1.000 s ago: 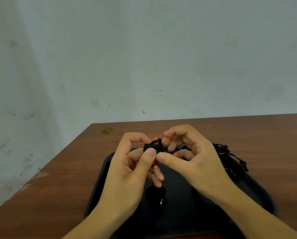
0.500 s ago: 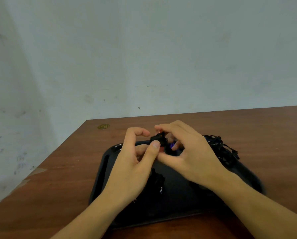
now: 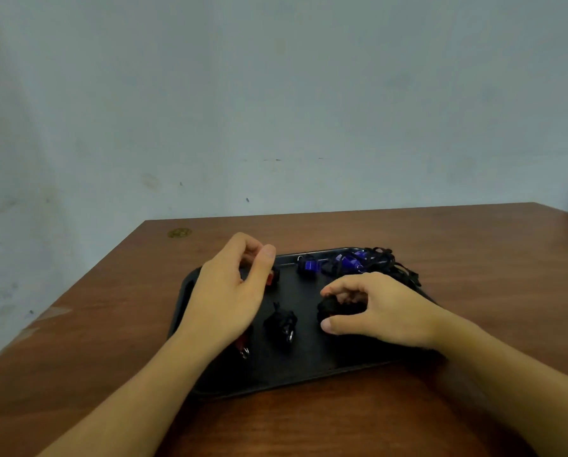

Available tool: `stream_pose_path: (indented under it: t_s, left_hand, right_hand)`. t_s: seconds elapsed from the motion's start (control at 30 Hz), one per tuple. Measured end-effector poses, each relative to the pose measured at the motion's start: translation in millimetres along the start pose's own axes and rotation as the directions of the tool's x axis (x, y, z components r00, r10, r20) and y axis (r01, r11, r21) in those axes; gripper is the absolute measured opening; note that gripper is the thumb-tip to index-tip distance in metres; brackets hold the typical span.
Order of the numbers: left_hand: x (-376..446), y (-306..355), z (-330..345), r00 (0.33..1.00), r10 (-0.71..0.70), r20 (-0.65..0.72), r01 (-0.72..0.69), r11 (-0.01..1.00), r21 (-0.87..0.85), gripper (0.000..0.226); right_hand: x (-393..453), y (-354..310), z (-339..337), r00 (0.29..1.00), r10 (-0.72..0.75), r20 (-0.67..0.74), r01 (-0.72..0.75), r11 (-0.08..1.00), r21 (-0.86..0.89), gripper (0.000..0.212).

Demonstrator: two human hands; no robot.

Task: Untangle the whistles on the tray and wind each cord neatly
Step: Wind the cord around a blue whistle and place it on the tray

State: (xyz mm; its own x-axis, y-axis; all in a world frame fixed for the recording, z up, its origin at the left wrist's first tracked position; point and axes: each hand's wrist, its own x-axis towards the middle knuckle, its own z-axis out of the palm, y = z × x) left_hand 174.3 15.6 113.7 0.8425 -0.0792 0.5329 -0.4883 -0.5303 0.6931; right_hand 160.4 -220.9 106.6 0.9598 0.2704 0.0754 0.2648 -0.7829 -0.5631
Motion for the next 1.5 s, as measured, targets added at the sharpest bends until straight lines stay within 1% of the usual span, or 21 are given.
stream_pose_path:
  t_s: [0.1,0.2,0.23,0.3,0.37,0.43,0.5,0.57,0.7,0.8,0.87,0.93,1.03,1.1,1.23,1.33,1.4,1.5]
  left_hand:
    - [-1,0,0,1.0,-0.009,0.023,0.008,1.0,0.025,0.018]
    - [-1,-4,2,0.999,-0.02,0.039,0.018,0.999,0.049,0.02]
    - [0,-5,3,0.999,-0.018,0.04,0.016,0.998,0.053,0.02]
    - [0,-7,4,0.999,-0.012,0.045,0.009,0.998,0.065,0.022]
    - [1,-7,4,0.999,-0.005,0.047,0.001,0.997,0.073,0.023]
    - [1,-7,5,0.999,0.007,0.045,-0.01,0.998,0.067,0.023]
    - [2,-7,6,0.999,0.017,0.049,-0.021,0.997,0.073,0.023]
    - [4,-6,7,0.998,0.017,0.065,-0.023,0.996,0.089,0.024]
    - [13,0,11,0.994,0.025,0.106,-0.039,0.99,0.135,0.026]
    - [20,6,17,0.991,0.016,0.133,-0.037,0.986,0.163,0.029]
    - [23,10,21,0.988,0.018,0.153,-0.045,0.984,0.173,0.031]
    - [26,14,25,0.984,0.03,0.174,-0.063,0.981,0.185,0.031]
    - [30,21,30,0.974,0.03,0.223,-0.076,0.977,0.199,0.032]
    - [33,23,33,0.97,0.037,0.24,-0.086,0.976,0.201,0.033]
    - [37,32,40,0.963,0.039,0.266,-0.095,0.975,0.201,0.033]
    - [37,39,42,0.958,0.045,0.284,-0.11,0.97,0.217,0.031]
    - [37,45,40,0.957,0.052,0.285,-0.117,0.969,0.217,0.029]
    - [38,57,37,0.962,0.067,0.266,-0.126,0.969,0.213,0.028]
  right_hand:
    - [0,3,-1,1.0,-0.007,0.001,0.007,1.0,-0.023,0.055]
    - [-2,6,-1,1.0,-0.021,0.02,0.021,1.0,0.006,0.056]
    - [-3,7,-1,0.999,-0.037,0.003,0.037,0.999,0.019,0.056]
    - [-1,11,-6,0.99,-0.08,-0.118,0.086,0.995,0.045,0.049]
    - [5,18,-16,0.959,-0.087,-0.269,0.106,0.993,0.058,0.034]
    - [14,26,-30,0.928,-0.042,-0.37,0.065,0.997,0.05,0.024]
    - [24,35,-42,0.908,-0.001,-0.418,0.017,0.999,0.034,0.021]
    - [30,43,-47,0.912,0.024,-0.41,-0.027,1.0,-0.002,0.02]
    - [40,55,-49,0.937,0.047,-0.345,-0.125,0.97,-0.21,0.018]
    - [49,55,-42,0.95,0.027,-0.31,-0.13,0.939,-0.318,0.01]
    - [55,49,-34,0.949,0.009,-0.315,-0.132,0.919,-0.37,0.015]
    - [60,44,-28,0.94,0.018,-0.342,-0.172,0.888,-0.426,0.023]
    - [66,45,-23,0.94,0.079,-0.333,-0.244,0.837,-0.49,0.035]
    - [68,46,-23,0.938,0.124,-0.324,-0.282,0.817,-0.503,0.037]
    - [70,47,-26,0.925,0.142,-0.354,-0.307,0.827,-0.471,0.03]
    - [65,41,-37,0.896,0.11,-0.43,-0.288,0.882,-0.374,0.027]
    - [62,37,-48,0.864,0.109,-0.492,-0.258,0.935,-0.244,0.023]
    - [57,28,-69,0.831,0.188,-0.524,-0.197,0.98,0.039,0.023]
